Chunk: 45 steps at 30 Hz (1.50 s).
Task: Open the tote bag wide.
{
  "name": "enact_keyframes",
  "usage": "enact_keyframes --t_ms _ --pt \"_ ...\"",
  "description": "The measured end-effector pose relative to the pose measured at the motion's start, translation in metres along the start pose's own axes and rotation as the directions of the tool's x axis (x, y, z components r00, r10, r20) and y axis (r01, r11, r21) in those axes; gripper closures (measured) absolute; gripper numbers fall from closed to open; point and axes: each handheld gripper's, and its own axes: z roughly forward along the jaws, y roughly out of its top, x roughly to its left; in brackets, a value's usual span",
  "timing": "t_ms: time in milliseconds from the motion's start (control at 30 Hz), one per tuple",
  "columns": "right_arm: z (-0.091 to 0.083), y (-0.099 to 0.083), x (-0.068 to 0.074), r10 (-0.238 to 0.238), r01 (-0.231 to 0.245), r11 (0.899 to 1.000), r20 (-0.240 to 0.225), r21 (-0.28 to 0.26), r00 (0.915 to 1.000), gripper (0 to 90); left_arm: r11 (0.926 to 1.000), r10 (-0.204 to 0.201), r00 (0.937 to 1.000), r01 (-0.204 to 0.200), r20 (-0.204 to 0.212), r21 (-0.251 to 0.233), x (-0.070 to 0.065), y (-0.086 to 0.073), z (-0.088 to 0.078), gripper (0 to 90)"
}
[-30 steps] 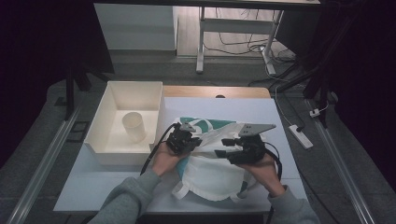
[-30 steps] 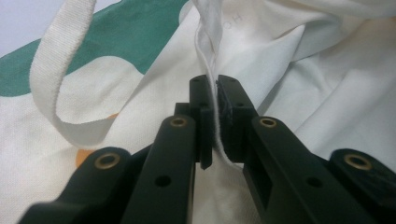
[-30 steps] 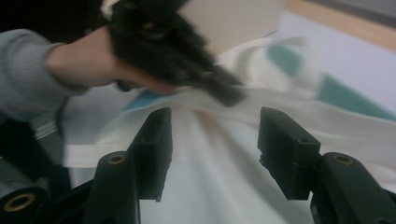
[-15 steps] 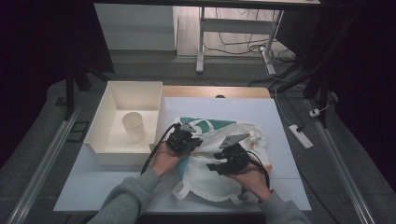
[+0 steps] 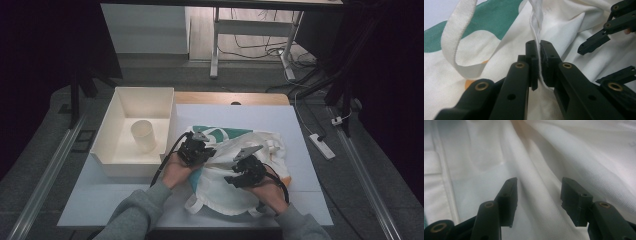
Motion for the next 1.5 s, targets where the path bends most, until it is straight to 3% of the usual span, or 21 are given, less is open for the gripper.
enact_keyframes --t_ms 267,533,600,967,1367,1500 --pt "0.004 -0.002 -0.001 -0.006 0.006 1.0 -0.009 0.015 0.9999 57.7 1.0 0.001 1.0 -0.001 -0.001 0.001 0.0 0.0 0.0 84.0" --pt "0.004 -0.004 -0.004 -0.012 0.014 0.999 -0.052 0.035 0.9986 83.8 1.0 0.003 1.0 -0.003 -0.003 0.0 0.0 0.0 0.0 84.3" --pt "0.005 -0.005 -0.004 -0.02 0.022 0.999 -0.053 0.038 0.9984 86.2 1.0 0.003 1.0 -0.003 -0.004 -0.001 0.0 0.0 0.0 84.3" --pt "-0.008 -0.005 0.004 -0.07 0.07 0.997 -0.036 0.015 0.9969 88.2 0.9999 0.007 1.0 -0.007 -0.001 -0.008 -0.002 0.001 -0.001 84.6" --pt "-0.046 -0.023 0.019 -0.097 0.095 0.994 -0.032 -0.053 0.9948 88.6 0.9989 -0.014 0.9997 0.013 -0.021 -0.045 -0.003 0.003 -0.008 86.3" --pt "-0.065 -0.03 0.029 -0.111 0.107 0.99 -0.034 -0.096 0.9933 88.6 0.9977 -0.03 0.9996 0.029 -0.002 -0.06 -0.001 0.005 -0.013 86.5"
